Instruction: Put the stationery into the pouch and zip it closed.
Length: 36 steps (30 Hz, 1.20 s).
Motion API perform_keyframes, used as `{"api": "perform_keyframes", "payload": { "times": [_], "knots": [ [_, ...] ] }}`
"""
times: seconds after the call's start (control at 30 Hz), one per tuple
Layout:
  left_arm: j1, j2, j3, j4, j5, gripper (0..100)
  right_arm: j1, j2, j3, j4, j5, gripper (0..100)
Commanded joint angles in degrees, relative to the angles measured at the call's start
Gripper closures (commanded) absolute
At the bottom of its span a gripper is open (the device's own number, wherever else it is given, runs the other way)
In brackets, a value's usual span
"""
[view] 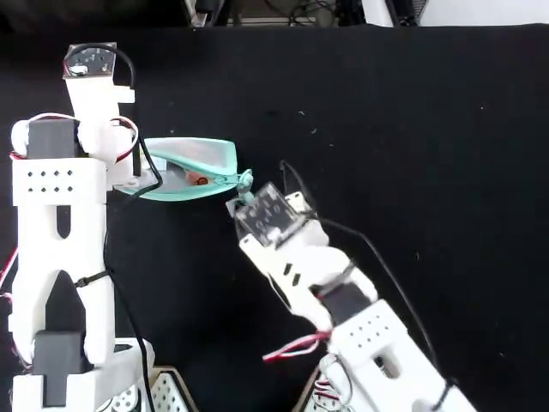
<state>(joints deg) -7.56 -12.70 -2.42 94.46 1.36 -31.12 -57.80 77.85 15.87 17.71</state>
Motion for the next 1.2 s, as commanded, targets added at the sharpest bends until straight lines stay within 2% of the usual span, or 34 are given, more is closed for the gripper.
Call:
{"api": "perform_keyframes", "payload": {
  "times": [0.0,0.27,0.33,0.47,0.7,0.9,1.07,1.17],
  "knots": [
    [-0.75,0.53,0.40,-0.26,-0.09,97,0.62,8.04,-7.52,-1.93,-1.93,66.7],
    [-0.75,0.53,0.40,-0.26,-0.18,97,0.62,15.08,-14.29,-1.93,-2.11,67.8],
    [-0.75,0.53,0.40,-0.35,-0.18,97,0.97,15.60,-14.90,-1.93,-1.76,74.8],
    [-0.75,0.53,0.40,-0.35,-0.18,97,1.93,15.52,-15.16,-2.73,-1.49,96.8],
    [-0.75,0.53,1.19,-0.62,-0.18,97,4.40,13.85,-12.70,-4.48,-1.49,98.6],
    [-0.75,0.53,1.10,-0.70,-0.18,97,4.31,0.40,-9.63,4.48,-1.49,98.6],
    [-0.75,0.53,0.84,-0.70,-0.18,97,4.04,-17.80,-8.48,21.01,-1.49,98.6],
    [-0.75,0.53,0.66,-0.70,-0.18,97,0.79,-27.38,-7.52,27.69,-1.49,98.6]
  ]
}}
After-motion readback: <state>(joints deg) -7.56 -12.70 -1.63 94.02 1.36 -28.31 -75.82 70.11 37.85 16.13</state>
